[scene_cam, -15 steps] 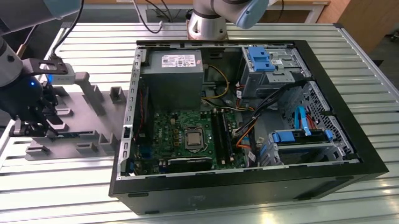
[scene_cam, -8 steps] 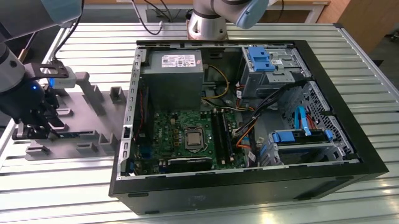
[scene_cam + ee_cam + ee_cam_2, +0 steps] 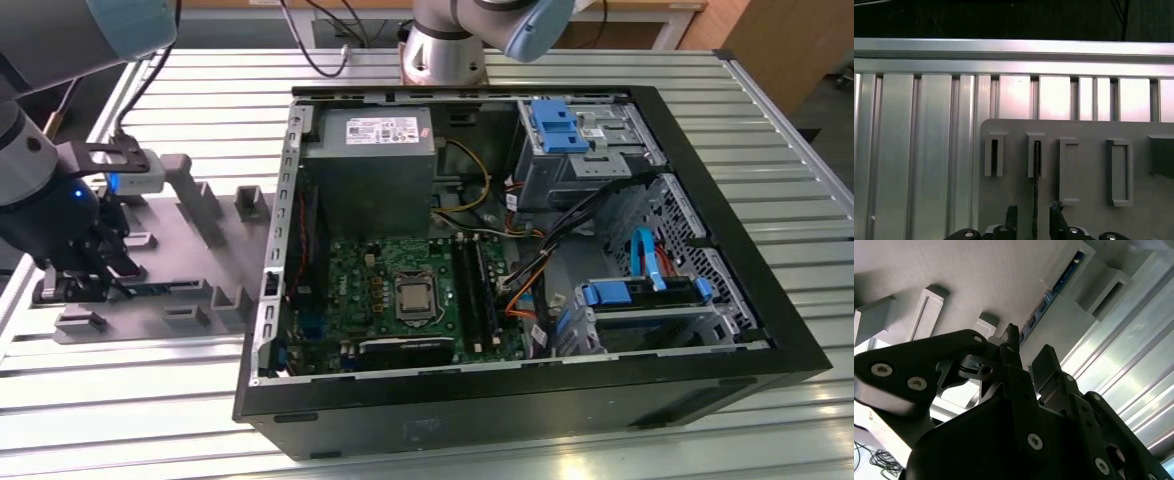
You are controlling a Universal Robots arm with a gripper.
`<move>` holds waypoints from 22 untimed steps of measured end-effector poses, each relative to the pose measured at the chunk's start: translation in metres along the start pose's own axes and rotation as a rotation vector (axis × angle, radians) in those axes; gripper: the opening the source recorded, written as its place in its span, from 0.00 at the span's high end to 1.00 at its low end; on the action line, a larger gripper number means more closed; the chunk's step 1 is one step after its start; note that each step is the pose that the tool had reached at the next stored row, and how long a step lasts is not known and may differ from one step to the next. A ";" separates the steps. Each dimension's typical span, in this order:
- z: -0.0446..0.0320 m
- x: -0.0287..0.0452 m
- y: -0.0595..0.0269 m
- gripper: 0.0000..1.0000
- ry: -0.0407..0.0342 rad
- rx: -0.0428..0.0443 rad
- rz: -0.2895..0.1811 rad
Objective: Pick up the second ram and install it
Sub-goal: 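Pick up the second ram and move it above second insertion slot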
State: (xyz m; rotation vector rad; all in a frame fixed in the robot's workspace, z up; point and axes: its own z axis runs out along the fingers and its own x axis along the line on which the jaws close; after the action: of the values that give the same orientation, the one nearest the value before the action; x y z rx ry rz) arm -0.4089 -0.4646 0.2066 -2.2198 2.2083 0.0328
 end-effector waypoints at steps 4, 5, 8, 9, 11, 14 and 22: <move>0.0032 0.0001 0.0001 0.62 0.0001 0.0013 -0.002; 0.0037 0.0001 0.0001 0.62 0.0001 0.0018 -0.003; 0.0047 0.0001 0.0001 0.62 0.0001 0.0035 -0.003; 0.0050 0.0002 0.0001 0.62 0.0002 0.0039 -0.003; 0.0056 0.0002 0.0002 0.62 0.0001 0.0045 -0.003; 0.0064 0.0002 0.0003 0.70 0.0001 0.0049 -0.003; 0.0097 -0.0004 0.0014 0.70 0.0002 0.0047 -0.003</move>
State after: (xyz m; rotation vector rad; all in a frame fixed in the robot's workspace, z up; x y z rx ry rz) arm -0.4104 -0.4640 0.1970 -2.2206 2.2029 0.0272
